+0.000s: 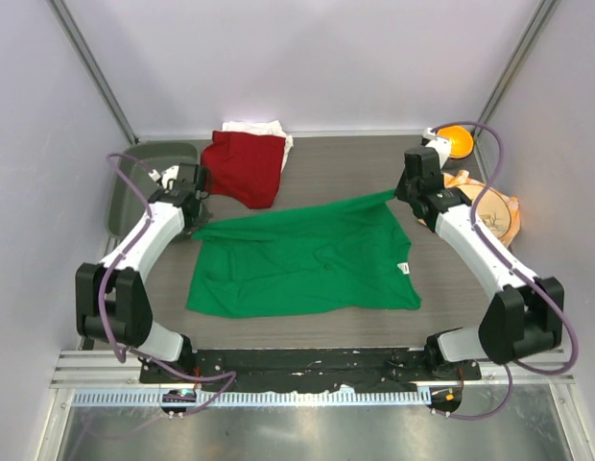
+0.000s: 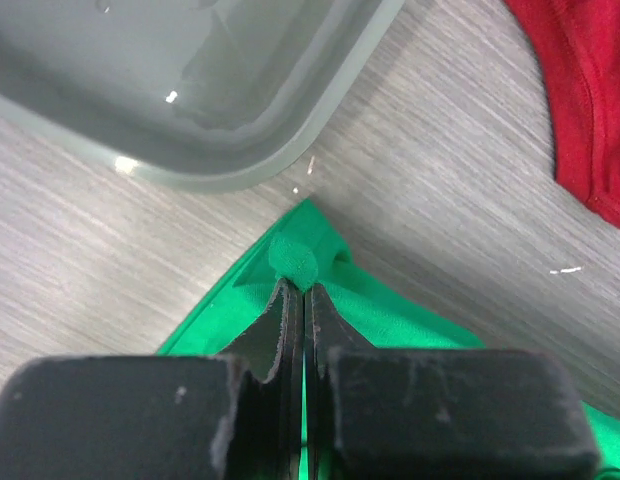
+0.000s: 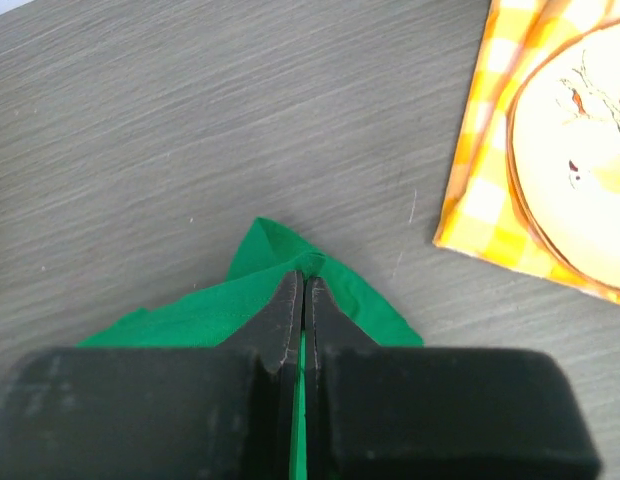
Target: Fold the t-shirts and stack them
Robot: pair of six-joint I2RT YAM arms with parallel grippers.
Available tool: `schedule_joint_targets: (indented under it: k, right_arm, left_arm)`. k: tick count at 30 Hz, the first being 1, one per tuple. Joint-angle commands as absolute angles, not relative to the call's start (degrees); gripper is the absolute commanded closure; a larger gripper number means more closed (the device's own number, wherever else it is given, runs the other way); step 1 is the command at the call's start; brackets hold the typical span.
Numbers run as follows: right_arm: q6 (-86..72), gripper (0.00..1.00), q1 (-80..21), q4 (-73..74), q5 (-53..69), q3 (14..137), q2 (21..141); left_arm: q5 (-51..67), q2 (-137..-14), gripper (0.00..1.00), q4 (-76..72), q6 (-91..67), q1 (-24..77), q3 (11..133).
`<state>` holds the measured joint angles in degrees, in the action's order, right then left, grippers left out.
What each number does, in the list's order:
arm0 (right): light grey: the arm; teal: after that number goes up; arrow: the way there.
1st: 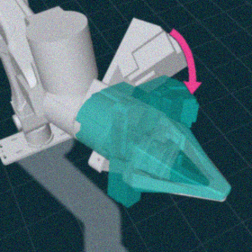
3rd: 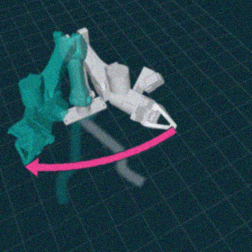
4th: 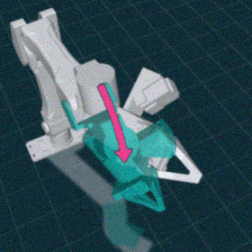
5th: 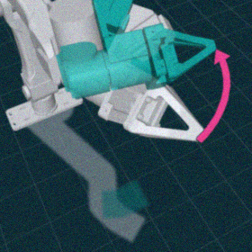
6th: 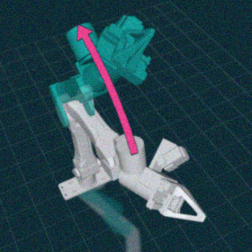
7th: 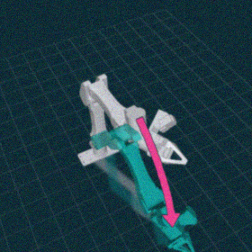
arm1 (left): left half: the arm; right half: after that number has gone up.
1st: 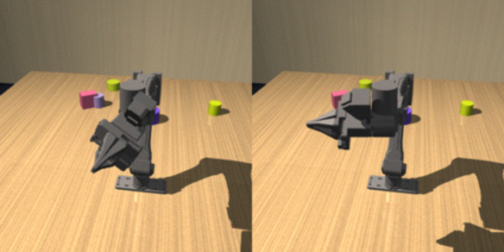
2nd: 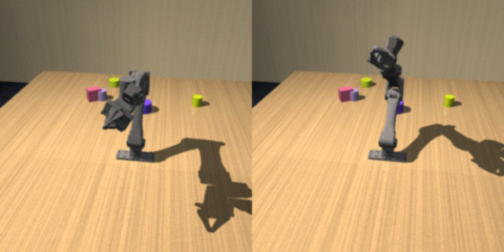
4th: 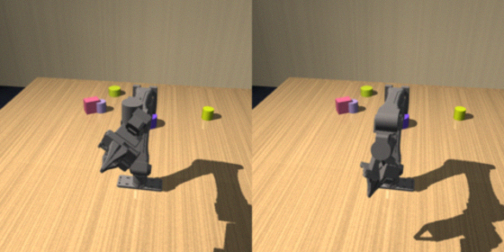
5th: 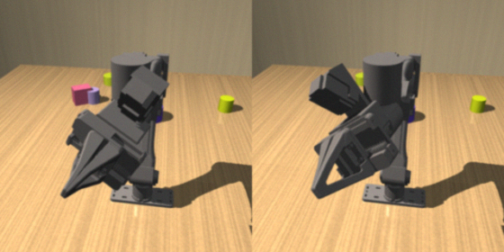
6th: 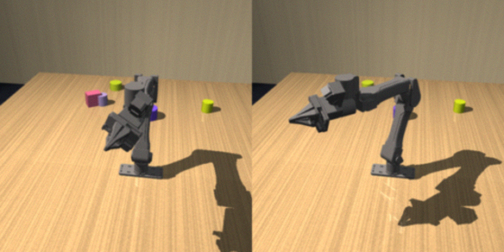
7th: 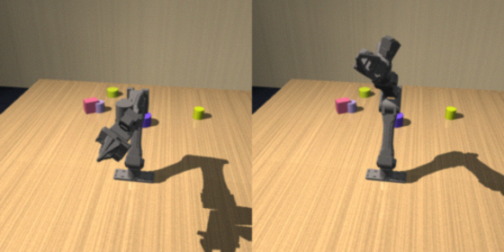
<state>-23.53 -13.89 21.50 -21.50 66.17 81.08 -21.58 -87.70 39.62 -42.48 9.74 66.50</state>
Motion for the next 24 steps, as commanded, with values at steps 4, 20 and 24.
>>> schedule_joint_targets:
  k: [4, 20, 24]
  right_arm:
    - [-24.87, 0.99, -17.04, 23.81, -23.81, 57.41, 67.69]
    - [-30.67, 0.99, -24.86, 31.29, -25.75, 44.39, 49.14]
    - [-34.79, 0.99, -28.02, 34.53, -25.66, 42.9, 46.07]
  left_arm:
    - [-23.99, -79.55, 1.0, 37.18, -46.75, 11.6, 56.71]
    - [-29.62, -75.76, 1.0, 35.86, -52.12, 19.42, 48.69]
    - [-29.53, -75.5, 1.0, 35.68, -52.73, 19.95, 47.99]
